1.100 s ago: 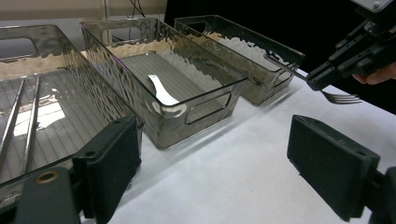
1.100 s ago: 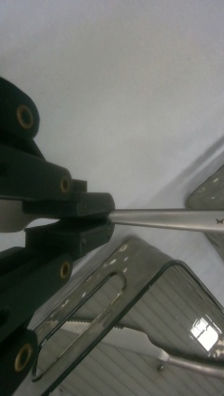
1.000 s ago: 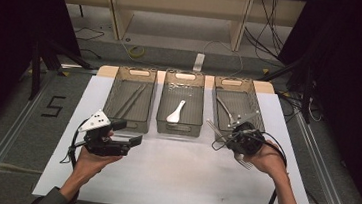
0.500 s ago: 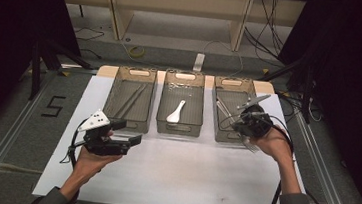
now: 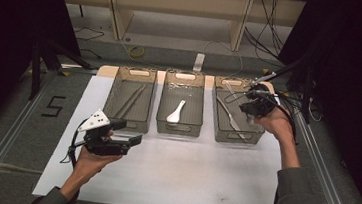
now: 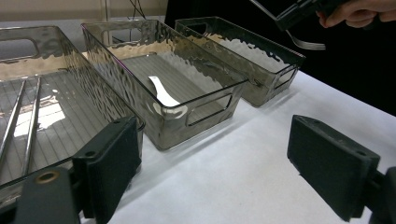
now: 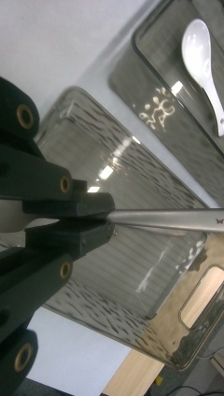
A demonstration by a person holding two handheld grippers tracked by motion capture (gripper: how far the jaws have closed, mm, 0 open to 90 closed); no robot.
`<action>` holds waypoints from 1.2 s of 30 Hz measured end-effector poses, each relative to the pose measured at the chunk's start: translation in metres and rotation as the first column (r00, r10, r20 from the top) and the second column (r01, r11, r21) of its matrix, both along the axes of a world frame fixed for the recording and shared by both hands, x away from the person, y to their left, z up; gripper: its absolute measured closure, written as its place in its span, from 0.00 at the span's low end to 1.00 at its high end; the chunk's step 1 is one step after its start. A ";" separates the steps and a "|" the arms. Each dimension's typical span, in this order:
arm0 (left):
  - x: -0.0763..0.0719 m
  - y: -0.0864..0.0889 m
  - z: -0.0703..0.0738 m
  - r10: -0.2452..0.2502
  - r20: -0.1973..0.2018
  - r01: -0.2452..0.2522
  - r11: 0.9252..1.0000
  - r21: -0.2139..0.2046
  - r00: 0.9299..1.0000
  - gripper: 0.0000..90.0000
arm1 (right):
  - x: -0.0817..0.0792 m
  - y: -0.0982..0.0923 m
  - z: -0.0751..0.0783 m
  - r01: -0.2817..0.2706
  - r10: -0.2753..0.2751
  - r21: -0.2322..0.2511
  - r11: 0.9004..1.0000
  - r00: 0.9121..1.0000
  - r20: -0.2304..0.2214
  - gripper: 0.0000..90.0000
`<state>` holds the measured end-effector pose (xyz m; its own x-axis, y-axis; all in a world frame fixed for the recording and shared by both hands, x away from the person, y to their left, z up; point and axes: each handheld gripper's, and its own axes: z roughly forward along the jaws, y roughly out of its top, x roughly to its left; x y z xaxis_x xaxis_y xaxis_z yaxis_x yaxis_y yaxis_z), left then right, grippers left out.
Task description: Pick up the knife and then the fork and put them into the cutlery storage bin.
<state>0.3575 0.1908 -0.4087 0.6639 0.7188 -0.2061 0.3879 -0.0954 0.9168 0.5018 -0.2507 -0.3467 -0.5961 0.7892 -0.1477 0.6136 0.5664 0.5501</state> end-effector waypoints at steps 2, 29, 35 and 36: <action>0.000 0.000 0.000 0.000 0.001 0.000 1.000 0.001 1.000 0.18 | 0.005 0.000 0.000 0.015 -0.015 0.005 1.000 1.000 -0.002 0.95; 0.001 0.000 0.000 -0.003 -0.002 0.003 1.000 -0.003 1.000 0.18 | 0.049 0.004 -0.016 0.099 -0.099 0.009 0.995 0.995 -0.032 0.95; 0.000 -0.001 0.000 -0.005 0.002 0.005 1.000 -0.001 1.000 0.18 | 0.053 0.009 -0.022 0.113 -0.112 0.004 0.994 0.993 -0.043 0.95; 0.001 0.000 0.000 -0.005 0.001 0.005 1.000 -0.002 1.000 0.18 | 0.054 0.010 -0.023 0.110 -0.110 0.003 0.994 0.993 -0.044 0.95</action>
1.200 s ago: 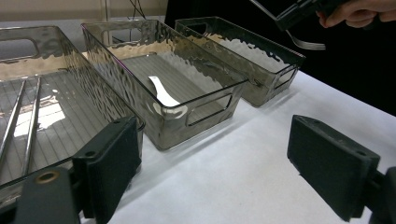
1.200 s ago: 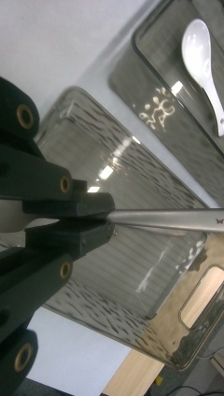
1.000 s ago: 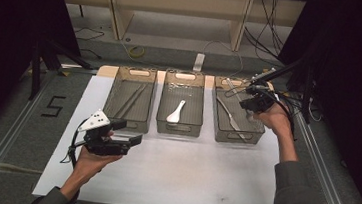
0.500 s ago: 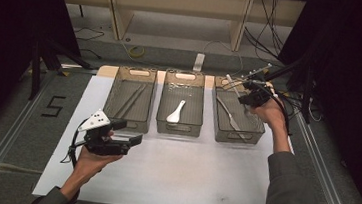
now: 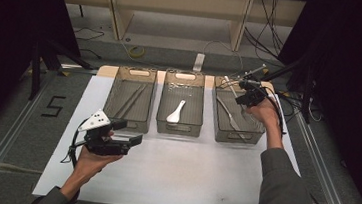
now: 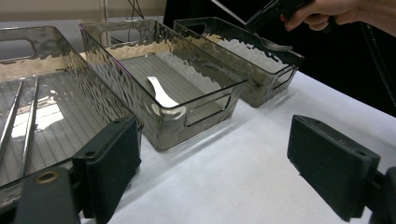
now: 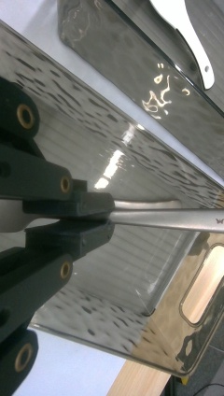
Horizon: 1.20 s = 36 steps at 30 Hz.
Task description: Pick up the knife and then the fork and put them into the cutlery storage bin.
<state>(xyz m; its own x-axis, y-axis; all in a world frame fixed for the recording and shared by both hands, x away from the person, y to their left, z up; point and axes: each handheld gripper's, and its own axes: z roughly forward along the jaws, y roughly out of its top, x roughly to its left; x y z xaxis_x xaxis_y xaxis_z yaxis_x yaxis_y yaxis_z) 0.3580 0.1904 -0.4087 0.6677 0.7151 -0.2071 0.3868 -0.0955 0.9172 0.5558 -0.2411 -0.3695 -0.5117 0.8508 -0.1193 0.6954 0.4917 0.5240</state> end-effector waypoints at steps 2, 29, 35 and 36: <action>0.000 0.000 0.000 0.001 0.000 -0.001 1.000 0.000 1.000 0.18 | 0.001 0.001 -0.002 0.006 -0.006 -0.001 1.000 1.000 -0.002 0.95; 0.000 -0.001 0.000 -0.005 0.000 0.005 1.000 0.002 1.000 0.18 | 0.009 0.008 -0.013 0.085 -0.084 0.010 0.996 0.996 -0.028 0.73; 0.000 -0.001 0.000 -0.006 0.000 0.006 1.000 0.004 1.000 0.18 | 0.006 0.007 -0.014 0.079 -0.078 0.006 0.997 0.996 -0.046 0.60; 0.000 -0.001 0.000 -0.006 0.000 0.006 1.000 0.004 1.000 0.18 | 0.005 0.007 -0.013 0.071 -0.071 -0.003 0.997 0.997 -0.043 0.59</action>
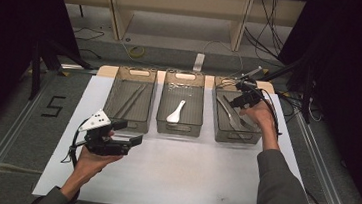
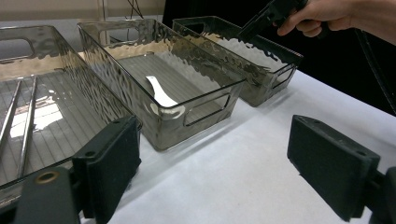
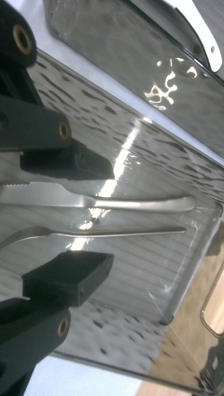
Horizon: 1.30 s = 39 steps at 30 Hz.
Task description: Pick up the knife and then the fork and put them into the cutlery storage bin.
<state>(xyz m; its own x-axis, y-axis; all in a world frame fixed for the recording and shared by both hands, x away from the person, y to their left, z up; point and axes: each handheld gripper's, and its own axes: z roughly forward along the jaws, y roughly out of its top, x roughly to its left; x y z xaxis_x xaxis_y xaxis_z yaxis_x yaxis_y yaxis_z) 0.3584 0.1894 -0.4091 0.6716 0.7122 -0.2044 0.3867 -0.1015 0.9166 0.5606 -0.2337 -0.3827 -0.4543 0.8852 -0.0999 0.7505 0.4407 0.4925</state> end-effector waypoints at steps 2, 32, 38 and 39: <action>0.000 0.000 0.000 0.001 0.000 -0.001 1.000 0.001 1.000 0.18 | -0.001 0.001 0.002 0.002 -0.002 0.011 1.000 1.000 0.009 0.58; 0.000 0.000 -0.001 -0.003 -0.004 0.003 1.000 0.009 1.000 0.18 | -0.083 0.028 0.024 -0.165 0.105 0.297 0.941 0.973 0.207 0.38; 0.000 -0.001 -0.001 -0.001 -0.005 0.002 1.000 0.003 1.000 0.18 | -0.101 0.031 0.021 -0.178 0.104 0.314 0.933 0.965 0.239 0.36; 0.000 0.000 -0.001 -0.002 -0.004 0.002 1.000 0.004 1.000 0.18 | -0.103 0.031 0.019 -0.177 0.100 0.319 0.931 0.965 0.242 0.35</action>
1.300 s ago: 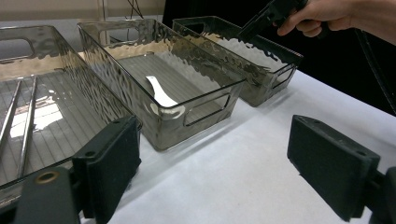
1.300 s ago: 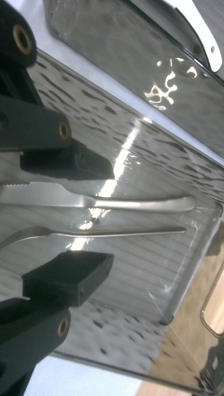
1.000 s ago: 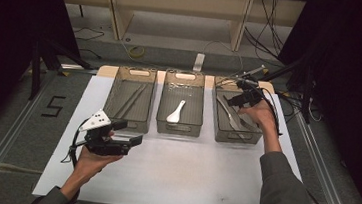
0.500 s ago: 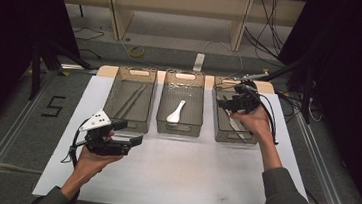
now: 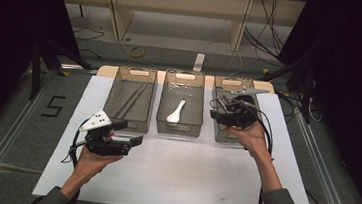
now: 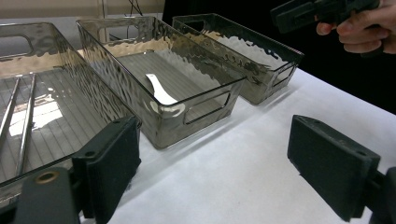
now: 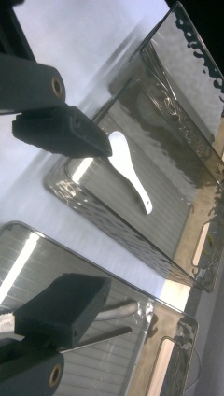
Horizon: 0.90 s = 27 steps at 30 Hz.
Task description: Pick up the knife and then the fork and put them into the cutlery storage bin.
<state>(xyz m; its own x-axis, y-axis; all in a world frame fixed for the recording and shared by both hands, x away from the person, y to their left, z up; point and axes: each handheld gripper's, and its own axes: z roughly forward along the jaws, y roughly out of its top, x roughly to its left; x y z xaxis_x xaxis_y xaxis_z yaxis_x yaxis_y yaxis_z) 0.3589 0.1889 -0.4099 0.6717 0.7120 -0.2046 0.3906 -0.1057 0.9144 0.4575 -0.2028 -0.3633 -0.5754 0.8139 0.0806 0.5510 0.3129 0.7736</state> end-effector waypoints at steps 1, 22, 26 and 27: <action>0.000 0.000 0.000 -0.002 -0.001 0.002 1.000 0.002 1.000 0.18 | -0.001 0.000 -0.001 0.003 -0.003 0.006 1.000 1.000 0.003 0.35; -0.001 -0.001 0.000 -0.007 -0.001 0.007 1.000 0.001 1.000 0.18 | -0.052 0.008 -0.019 -0.066 0.061 0.098 0.993 0.997 0.050 0.25; -0.001 -0.001 0.000 -0.009 -0.001 0.009 1.000 0.000 1.000 0.18 | -0.061 0.009 -0.025 -0.078 0.071 0.110 0.991 0.995 0.066 0.26; -0.001 -0.001 0.000 -0.009 -0.001 0.009 1.000 0.001 1.000 0.18 | -0.063 0.009 -0.027 -0.082 0.074 0.112 0.990 0.995 0.067 0.26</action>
<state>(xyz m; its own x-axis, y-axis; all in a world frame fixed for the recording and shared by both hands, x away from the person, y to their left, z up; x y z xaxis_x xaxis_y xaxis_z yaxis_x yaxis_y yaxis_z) 0.3582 0.1880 -0.4096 0.6782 0.7057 -0.2050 0.3907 -0.1100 0.9139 0.3941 -0.1939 -0.3899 -0.6436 0.7539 0.1323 0.4778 0.2607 0.8389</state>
